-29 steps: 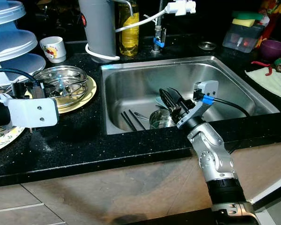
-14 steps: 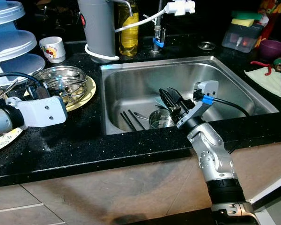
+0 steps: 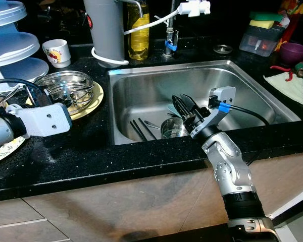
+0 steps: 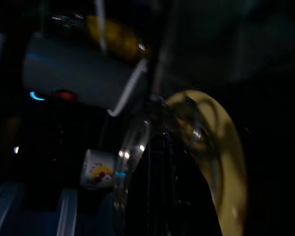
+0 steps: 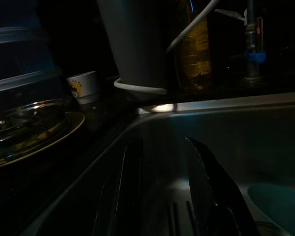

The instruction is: Kitchen organization

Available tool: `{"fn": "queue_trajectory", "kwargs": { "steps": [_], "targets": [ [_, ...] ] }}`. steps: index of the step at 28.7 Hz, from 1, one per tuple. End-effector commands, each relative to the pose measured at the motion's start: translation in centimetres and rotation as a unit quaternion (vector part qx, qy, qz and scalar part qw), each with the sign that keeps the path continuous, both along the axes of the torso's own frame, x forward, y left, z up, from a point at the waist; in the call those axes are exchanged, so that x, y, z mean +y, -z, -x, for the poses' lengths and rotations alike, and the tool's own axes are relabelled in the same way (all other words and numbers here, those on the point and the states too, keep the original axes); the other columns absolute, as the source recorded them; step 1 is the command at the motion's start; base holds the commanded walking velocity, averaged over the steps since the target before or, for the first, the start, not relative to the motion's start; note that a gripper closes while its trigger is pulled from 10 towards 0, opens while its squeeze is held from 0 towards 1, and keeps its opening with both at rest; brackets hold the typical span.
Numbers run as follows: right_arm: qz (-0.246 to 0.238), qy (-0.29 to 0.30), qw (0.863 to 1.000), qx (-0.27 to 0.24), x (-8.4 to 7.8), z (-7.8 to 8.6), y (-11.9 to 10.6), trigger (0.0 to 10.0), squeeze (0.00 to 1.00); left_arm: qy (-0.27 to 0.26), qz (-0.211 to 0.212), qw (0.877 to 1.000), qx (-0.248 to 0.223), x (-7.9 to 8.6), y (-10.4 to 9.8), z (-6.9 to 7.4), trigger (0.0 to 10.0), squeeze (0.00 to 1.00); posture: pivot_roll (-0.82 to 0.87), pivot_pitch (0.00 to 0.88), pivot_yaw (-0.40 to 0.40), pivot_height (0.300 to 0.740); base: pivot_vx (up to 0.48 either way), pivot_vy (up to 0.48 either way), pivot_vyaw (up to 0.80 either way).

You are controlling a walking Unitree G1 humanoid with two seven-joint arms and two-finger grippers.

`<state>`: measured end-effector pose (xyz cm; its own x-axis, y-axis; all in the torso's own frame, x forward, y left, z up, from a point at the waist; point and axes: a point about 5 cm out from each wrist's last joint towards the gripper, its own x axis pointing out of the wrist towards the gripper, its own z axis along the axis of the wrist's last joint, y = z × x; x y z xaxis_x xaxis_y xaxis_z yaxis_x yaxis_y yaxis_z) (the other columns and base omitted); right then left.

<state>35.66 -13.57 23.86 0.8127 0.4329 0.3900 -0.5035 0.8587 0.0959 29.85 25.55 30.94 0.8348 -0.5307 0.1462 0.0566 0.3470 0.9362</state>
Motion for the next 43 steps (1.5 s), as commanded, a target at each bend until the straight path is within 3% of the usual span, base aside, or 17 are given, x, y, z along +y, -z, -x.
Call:
{"fn": "queue_trajectory", "kwargs": {
  "steps": [1, 2, 4, 5, 8, 10, 16, 25, 31, 32, 34, 35, 40, 43],
  "targets": [
    [0.000, -0.002, 1.000, 0.006, 0.1, 0.1, 0.3, 10.0, 0.00, -0.012, 0.030, 0.999, -0.009, 0.7, -0.7, 0.1, 0.0, 0.00, -0.02, 0.168, 0.001, 0.740, 0.000, 0.000, 0.00],
    [0.000, -0.002, 1.000, 0.006, 0.0, 0.1, 0.3, 10.0, 0.00, -0.026, 0.017, 1.000, -0.001, 1.3, -0.9, 0.1, 10.0, 0.00, -0.02, 0.168, 0.001, 0.740, 0.000, 0.000, 0.00],
    [-0.001, -0.002, 1.000, 0.007, 0.0, 0.2, 0.4, 10.0, 0.00, -0.057, -0.028, 0.998, 0.030, 3.0, -1.2, 0.4, 10.0, 0.01, -0.02, 0.168, -0.001, 0.740, 0.000, 0.000, 0.00],
    [-0.002, -0.003, 1.000, 0.009, 0.1, 0.2, 0.5, 10.0, 0.00, -0.065, -0.027, 0.996, 0.047, 4.1, -1.5, 0.8, 10.0, 1.00, -0.01, 0.167, -0.002, 0.740, 0.000, 0.000, 0.00],
    [-0.002, -0.006, 1.000, 0.012, 0.2, 0.3, 0.7, 10.0, 0.00, -0.064, -0.004, 0.996, 0.054, 5.2, -2.2, 1.3, 10.0, 1.00, -0.01, 0.166, -0.008, 0.740, 0.000, 0.000, 0.00],
    [-0.001, -0.010, 1.000, 0.014, 0.6, 0.3, 0.9, 10.0, 0.00, -0.051, 0.019, 0.998, 0.030, 5.5, -2.7, 1.7, 10.0, 1.00, -0.01, 0.166, -0.010, 0.740, 0.000, 0.000, 0.00],
    [0.000, -0.015, 1.000, 0.014, 0.9, 0.3, 0.9, 10.0, 0.00, -0.043, 0.000, 0.997, 0.059, 6.0, -1.5, 2.5, 10.0, 1.00, -0.01, 0.163, -0.007, 0.740, 0.000, 0.000, 0.00],
    [0.000, -0.017, 1.000, 0.015, 1.1, 0.5, 1.1, 10.0, 0.00, 0.006, 0.024, 0.995, 0.096, 4.4, 0.7, 2.2, 10.0, 1.00, -0.02, 0.156, -0.002, 0.740, 0.000, 0.000, 0.00],
    [0.000, -0.017, 1.000, 0.014, 1.1, 0.5, 1.0, 10.0, 0.00, -0.007, -0.003, 0.999, 0.053, 3.7, 1.4, 1.2, 10.0, 1.00, -0.02, 0.151, -0.003, 0.740, 0.000, 0.000, 0.00],
    [0.000, -0.017, 1.000, 0.014, 1.2, 0.5, 1.0, 10.0, 0.00, -0.014, -0.015, 0.998, 0.061, 3.5, 1.8, 0.8, 10.0, 0.11, -0.02, 0.150, -0.003, 0.740, 0.000, 0.000, 0.00],
    [0.000, -0.017, 1.000, 0.014, 1.2, 0.5, 1.0, 10.0, 0.00, -0.018, -0.022, 0.997, 0.069, 3.4, 2.1, 0.5, 10.0, 0.11, -0.02, 0.150, -0.002, 0.740, 0.000, 0.000, 0.00],
    [0.000, -0.017, 1.000, 0.014, 1.2, 0.4, 1.0, 10.0, 0.00, -0.017, -0.028, 0.997, 0.066, 3.2, 2.2, 0.4, 10.0, 0.00, -0.02, 0.150, -0.001, 0.740, 0.000, 0.000, 0.00],
    [-0.001, -0.014, 1.000, 0.013, 1.1, 0.4, 0.9, 10.0, 0.00, -0.017, -0.048, 0.998, 0.025, 2.3, 2.3, -0.4, 10.0, 0.00, -0.02, 0.156, -0.004, 0.740, 0.000, 0.000, 0.00],
    [0.000, -0.013, 1.000, 0.013, 1.0, 0.3, 0.9, 10.0, 0.00, -0.011, -0.032, 0.999, 0.018, 1.8, 2.4, -1.0, 10.0, 0.00, -0.02, 0.161, -0.004, 0.740, 0.000, 0.000, 0.00]
  ]
}}
